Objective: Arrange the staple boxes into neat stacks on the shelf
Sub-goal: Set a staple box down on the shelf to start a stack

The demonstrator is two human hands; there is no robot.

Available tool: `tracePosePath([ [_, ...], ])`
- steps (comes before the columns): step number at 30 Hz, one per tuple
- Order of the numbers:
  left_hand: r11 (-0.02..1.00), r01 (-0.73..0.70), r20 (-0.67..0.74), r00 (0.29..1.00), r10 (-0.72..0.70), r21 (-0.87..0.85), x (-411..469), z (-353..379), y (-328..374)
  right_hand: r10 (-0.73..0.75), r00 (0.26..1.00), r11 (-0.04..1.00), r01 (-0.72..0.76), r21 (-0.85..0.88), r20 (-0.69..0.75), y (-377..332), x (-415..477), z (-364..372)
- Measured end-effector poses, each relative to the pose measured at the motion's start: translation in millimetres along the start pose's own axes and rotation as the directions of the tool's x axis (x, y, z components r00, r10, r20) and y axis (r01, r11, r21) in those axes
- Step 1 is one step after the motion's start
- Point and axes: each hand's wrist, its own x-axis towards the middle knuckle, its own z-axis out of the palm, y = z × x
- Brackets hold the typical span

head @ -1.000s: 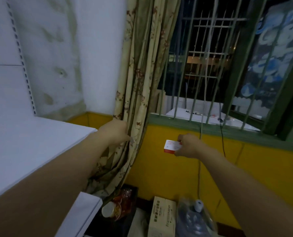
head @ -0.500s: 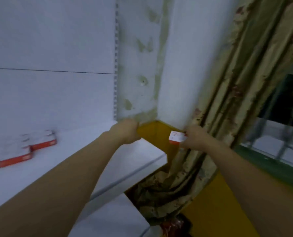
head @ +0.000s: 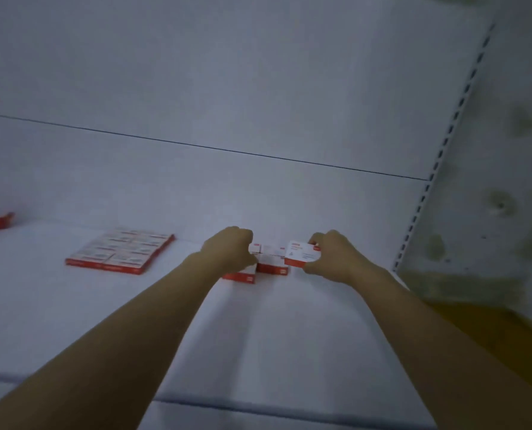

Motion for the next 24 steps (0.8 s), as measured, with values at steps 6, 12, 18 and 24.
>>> tracePosePath([
  [6,0.995,0.092,-0.011,0.996,-0.092,-0.032,-7,5,-38,-0.110,0.994,0.989,0.109,0.105,0.006,-35,26,40],
  [12,0.982,-0.047,-0.090,0.995,0.031,-0.183,5,15,-36,-0.149,0.981,0.959,0.174,0.225,-0.125,-45,37,57],
  [18,0.917,-0.203,-0.376,0.924,0.063,-0.344,23,34,-32,-0.116,0.942,0.897,0.235,0.374,-0.314,-41,43,69],
  [24,0.815,-0.244,-0.415,0.910,0.004,-0.526,28,54,-36,-0.093,0.940,0.819,0.260,0.511,-0.330,-25,40,87],
])
